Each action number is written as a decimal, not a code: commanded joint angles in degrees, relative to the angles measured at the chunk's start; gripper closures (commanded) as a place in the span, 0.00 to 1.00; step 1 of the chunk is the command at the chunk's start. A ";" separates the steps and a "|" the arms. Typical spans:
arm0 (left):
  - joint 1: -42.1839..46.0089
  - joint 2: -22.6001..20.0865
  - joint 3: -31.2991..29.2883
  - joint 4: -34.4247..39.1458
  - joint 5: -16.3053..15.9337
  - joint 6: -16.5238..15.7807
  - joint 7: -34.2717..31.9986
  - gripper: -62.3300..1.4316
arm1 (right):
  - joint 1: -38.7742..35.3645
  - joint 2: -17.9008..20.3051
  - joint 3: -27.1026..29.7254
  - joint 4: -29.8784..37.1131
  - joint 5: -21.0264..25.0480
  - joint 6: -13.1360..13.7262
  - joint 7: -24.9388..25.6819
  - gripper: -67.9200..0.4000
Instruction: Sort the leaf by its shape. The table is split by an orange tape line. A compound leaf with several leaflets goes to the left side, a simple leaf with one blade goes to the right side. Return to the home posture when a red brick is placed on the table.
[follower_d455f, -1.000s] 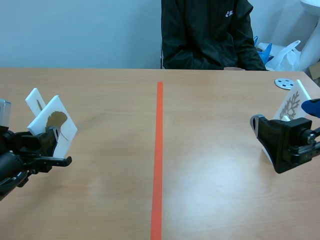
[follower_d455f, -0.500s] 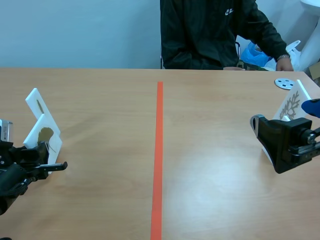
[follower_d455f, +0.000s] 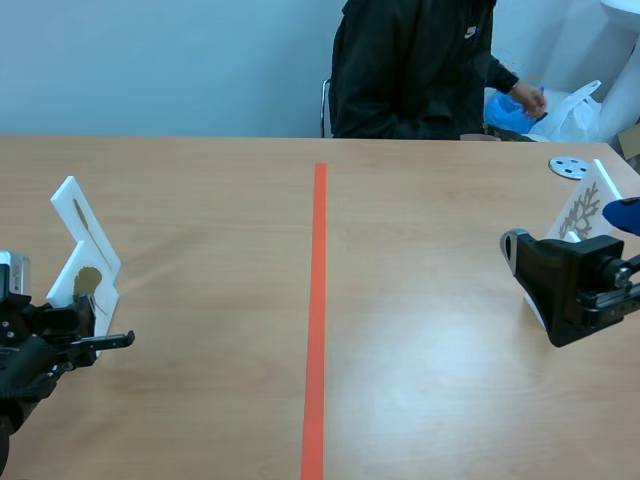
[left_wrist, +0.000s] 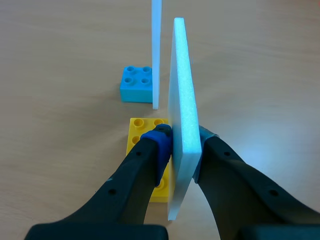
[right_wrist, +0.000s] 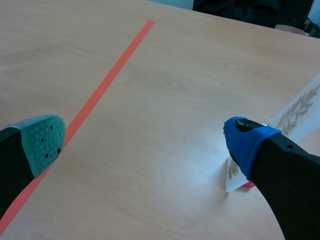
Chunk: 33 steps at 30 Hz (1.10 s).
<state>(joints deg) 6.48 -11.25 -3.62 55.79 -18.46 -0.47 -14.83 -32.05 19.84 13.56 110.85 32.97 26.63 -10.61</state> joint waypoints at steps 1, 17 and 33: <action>-0.66 0.11 0.04 1.16 -0.17 -0.11 -0.83 0.86 | 0.81 0.63 0.79 0.00 0.68 -0.02 0.66 0.00; 0.00 -0.24 -0.04 4.33 -0.22 -0.13 -0.31 0.47 | 0.81 0.63 0.79 0.00 1.11 -0.02 0.63 0.00; 14.10 -0.42 -3.21 31.93 -0.44 -1.53 2.69 0.35 | 0.81 0.63 0.79 0.00 1.33 -0.02 0.63 0.00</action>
<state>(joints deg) 19.94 -11.29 -6.68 86.11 -18.50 -1.58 -11.16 -32.05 19.84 13.56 110.85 33.67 26.63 -10.61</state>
